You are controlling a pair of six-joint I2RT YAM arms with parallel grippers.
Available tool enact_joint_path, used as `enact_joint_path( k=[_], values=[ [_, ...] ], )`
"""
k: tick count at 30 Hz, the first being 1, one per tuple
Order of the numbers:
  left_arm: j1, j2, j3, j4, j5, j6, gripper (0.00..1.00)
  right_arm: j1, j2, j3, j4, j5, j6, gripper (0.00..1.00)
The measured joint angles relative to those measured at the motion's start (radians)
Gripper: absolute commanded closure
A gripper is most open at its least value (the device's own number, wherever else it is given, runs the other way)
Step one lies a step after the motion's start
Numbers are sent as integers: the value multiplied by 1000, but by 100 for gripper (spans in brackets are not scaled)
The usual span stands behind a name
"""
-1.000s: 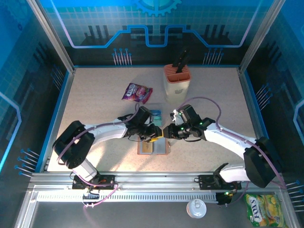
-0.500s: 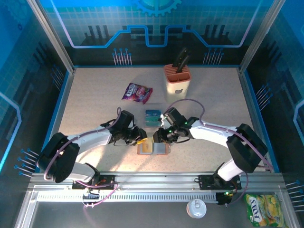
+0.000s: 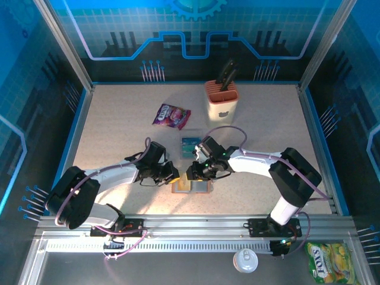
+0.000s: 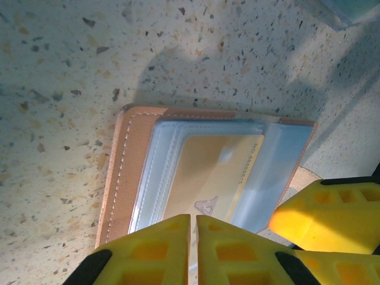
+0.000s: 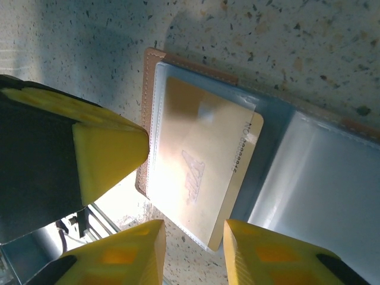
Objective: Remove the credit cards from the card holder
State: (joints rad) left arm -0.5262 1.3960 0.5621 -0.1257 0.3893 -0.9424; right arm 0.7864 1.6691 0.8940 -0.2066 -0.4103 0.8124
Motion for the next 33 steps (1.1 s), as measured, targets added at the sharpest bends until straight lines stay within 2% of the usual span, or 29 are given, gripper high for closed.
enact_joint_path(
  k=[7,33],
  values=[
    [0,0,-14,-3,-4,7,92,3,22,0,24,-17,16,67],
    [0,23,-21,-1,-7,10,92,11,68,2,66,-44,36,65]
  ],
)
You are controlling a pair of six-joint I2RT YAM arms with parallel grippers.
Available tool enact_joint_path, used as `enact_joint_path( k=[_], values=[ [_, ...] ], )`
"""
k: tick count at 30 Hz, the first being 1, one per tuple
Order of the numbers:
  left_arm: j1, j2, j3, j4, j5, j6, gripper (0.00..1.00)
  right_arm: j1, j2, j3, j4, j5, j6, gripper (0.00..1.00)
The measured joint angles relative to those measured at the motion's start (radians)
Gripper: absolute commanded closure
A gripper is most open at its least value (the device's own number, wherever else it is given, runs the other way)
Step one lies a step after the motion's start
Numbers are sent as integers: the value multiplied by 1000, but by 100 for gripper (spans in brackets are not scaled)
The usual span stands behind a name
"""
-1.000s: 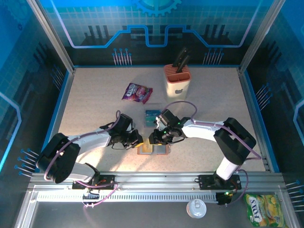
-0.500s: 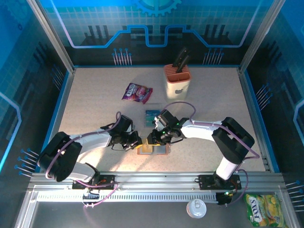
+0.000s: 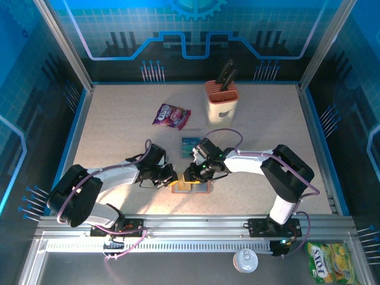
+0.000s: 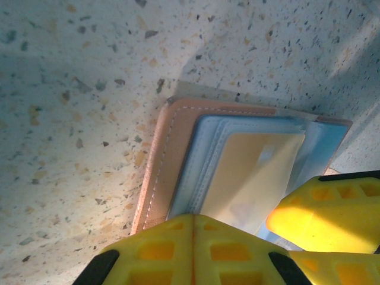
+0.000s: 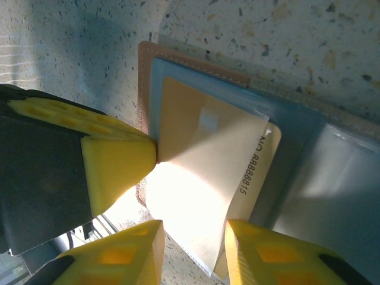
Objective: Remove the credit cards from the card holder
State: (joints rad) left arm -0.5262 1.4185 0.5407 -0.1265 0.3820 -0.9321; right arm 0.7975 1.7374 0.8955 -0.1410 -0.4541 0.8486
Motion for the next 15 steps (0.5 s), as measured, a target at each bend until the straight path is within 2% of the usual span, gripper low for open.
enact_joint_path(
  k=[15],
  values=[
    [0,0,0,0,0,0,92,0,20,10,-7,0,2,68]
  ],
)
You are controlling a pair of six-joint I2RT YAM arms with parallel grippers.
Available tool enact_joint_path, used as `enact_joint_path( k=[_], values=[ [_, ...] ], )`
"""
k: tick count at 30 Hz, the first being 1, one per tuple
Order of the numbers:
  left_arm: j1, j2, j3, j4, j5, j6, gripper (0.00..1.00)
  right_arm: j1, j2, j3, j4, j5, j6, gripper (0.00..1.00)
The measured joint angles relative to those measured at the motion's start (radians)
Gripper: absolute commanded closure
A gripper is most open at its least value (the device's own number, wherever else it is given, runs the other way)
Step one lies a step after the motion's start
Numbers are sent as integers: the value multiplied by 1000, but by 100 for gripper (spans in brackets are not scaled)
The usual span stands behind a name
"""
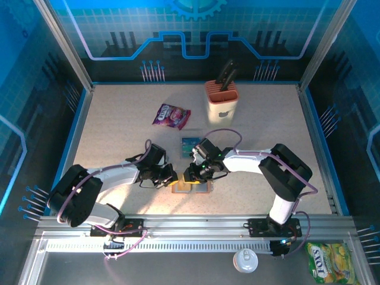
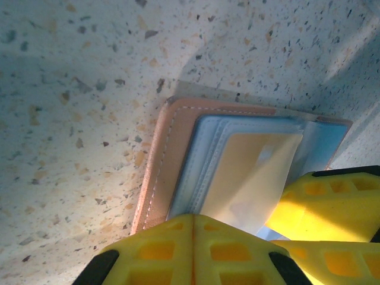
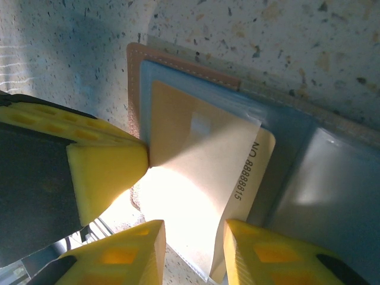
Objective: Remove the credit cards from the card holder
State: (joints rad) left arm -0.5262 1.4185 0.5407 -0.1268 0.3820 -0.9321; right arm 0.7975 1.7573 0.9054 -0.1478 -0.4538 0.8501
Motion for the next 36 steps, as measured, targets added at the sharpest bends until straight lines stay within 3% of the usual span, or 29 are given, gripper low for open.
enact_joint_path(
  k=[36],
  values=[
    [0,-1,0,-3,0,0,91,0,0,72,-184,88,-66,67]
  ],
)
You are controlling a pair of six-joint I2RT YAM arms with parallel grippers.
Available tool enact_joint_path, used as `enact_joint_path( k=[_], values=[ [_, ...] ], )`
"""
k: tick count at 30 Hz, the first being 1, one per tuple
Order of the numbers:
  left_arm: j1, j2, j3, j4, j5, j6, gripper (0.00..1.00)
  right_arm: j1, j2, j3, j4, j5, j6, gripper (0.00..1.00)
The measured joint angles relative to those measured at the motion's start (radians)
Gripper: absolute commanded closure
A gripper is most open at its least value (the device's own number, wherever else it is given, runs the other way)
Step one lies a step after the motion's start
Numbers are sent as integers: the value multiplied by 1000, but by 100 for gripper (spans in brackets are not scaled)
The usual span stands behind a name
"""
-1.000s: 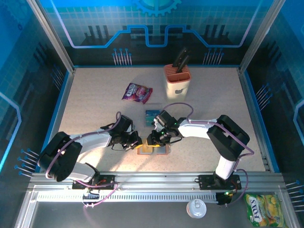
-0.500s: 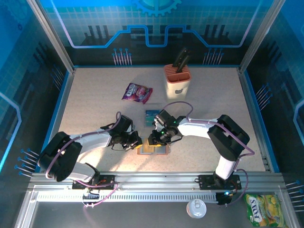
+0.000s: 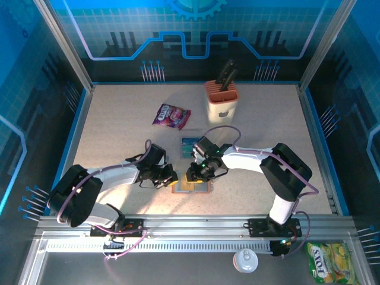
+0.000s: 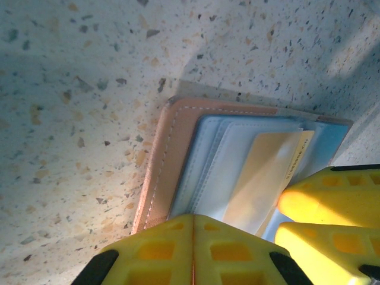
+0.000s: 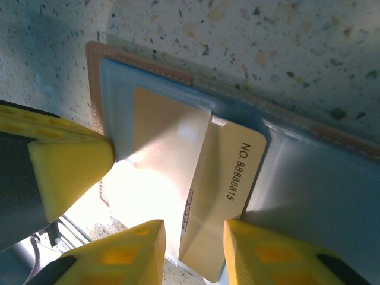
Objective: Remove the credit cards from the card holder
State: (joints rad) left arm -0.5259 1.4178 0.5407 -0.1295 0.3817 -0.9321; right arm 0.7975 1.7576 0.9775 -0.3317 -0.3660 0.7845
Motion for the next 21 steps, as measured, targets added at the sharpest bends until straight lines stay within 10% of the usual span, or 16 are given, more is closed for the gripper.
enact_joint_path(
  k=[21],
  values=[
    [0,-46,14,-70,-3,24,91,0,-13,6,-19,3,-18,67]
  ],
)
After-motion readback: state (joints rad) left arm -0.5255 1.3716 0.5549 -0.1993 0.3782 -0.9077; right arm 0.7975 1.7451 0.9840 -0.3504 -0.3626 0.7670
